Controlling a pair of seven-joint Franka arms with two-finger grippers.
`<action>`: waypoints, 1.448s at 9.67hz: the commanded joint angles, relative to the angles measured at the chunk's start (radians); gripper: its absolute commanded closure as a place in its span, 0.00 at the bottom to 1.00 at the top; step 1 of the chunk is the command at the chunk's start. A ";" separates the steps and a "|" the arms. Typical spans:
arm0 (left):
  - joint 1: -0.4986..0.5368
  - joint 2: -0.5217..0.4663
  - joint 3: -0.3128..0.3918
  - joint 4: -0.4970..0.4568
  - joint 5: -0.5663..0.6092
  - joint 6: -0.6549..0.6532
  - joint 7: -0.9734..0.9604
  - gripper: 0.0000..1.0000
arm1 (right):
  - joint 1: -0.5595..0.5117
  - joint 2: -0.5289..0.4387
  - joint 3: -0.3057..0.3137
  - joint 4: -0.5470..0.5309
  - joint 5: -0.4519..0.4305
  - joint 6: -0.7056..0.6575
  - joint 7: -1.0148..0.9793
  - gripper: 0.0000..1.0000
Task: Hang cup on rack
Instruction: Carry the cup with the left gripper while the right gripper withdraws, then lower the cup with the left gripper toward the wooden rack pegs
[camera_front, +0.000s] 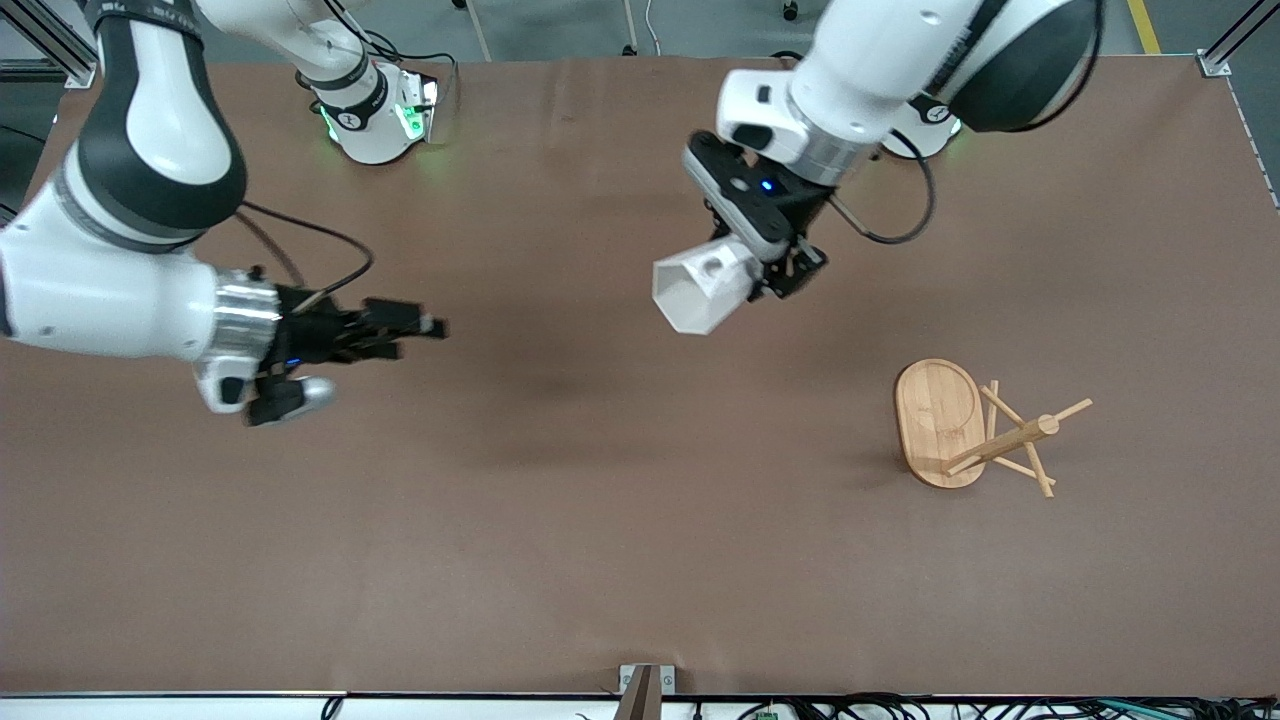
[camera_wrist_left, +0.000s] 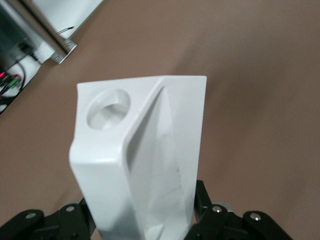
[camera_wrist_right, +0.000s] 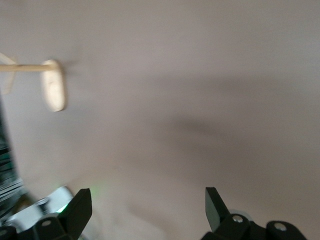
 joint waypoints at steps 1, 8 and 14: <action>0.028 0.011 -0.005 -0.021 0.008 -0.004 -0.107 1.00 | -0.084 -0.073 0.012 -0.013 -0.220 0.016 0.013 0.00; 0.151 -0.058 0.031 -0.155 -0.082 -0.024 -0.157 1.00 | -0.176 -0.162 0.009 0.162 -0.541 -0.174 0.018 0.00; 0.128 -0.162 0.151 -0.476 -0.159 0.176 -0.045 1.00 | -0.216 -0.341 0.012 -0.039 -0.590 -0.095 0.010 0.00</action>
